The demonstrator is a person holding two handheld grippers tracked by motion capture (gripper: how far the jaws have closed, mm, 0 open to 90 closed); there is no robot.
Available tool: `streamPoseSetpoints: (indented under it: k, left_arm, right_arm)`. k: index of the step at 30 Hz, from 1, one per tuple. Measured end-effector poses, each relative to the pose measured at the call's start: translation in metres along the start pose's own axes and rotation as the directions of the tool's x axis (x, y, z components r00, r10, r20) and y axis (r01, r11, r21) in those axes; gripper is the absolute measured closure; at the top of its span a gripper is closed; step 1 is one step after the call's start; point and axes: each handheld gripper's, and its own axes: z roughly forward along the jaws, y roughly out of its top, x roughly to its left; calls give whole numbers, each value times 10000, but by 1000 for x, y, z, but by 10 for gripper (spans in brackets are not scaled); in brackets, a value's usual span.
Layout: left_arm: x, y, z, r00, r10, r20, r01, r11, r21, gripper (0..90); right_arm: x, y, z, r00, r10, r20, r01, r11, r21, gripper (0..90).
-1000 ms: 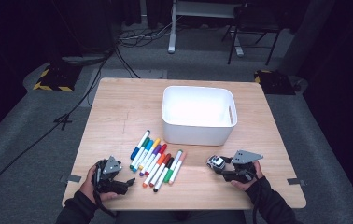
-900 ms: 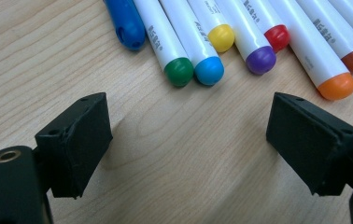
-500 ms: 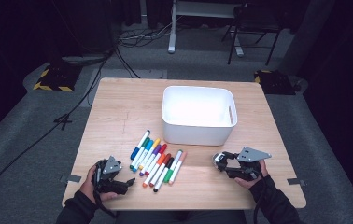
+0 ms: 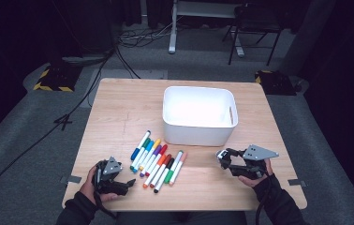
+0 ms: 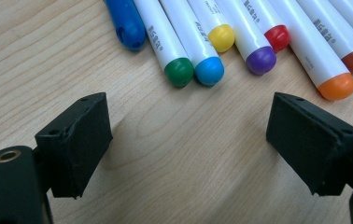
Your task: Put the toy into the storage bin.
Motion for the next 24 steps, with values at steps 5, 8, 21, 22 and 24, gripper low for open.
streamPoseSetpoints:
  k: [5,8,21,22,24]
  left_arm:
    - [0,0,0,10000,-10,-2,10,10000,6,143]
    - [0,0,0,10000,-6,1,6,10000,-2,143]
    - [0,0,0,10000,-6,1,6,10000,-3,143]
    - [0,0,0,10000,-2,1,2,10000,-1,143]
    - [0,0,0,10000,-4,1,4,10000,-3,143]
  right_arm:
    - [-1,6,-6,10000,-35,91,36,9998,-199,477]
    - [-2,16,-13,9996,-207,205,215,9990,-379,477]
    - [-3,43,-27,9989,-397,235,414,9963,-748,477]
    - [-2,44,-28,9993,-312,214,327,9969,-722,478]
    - [-2,47,-29,9991,-360,211,375,9965,-749,478]
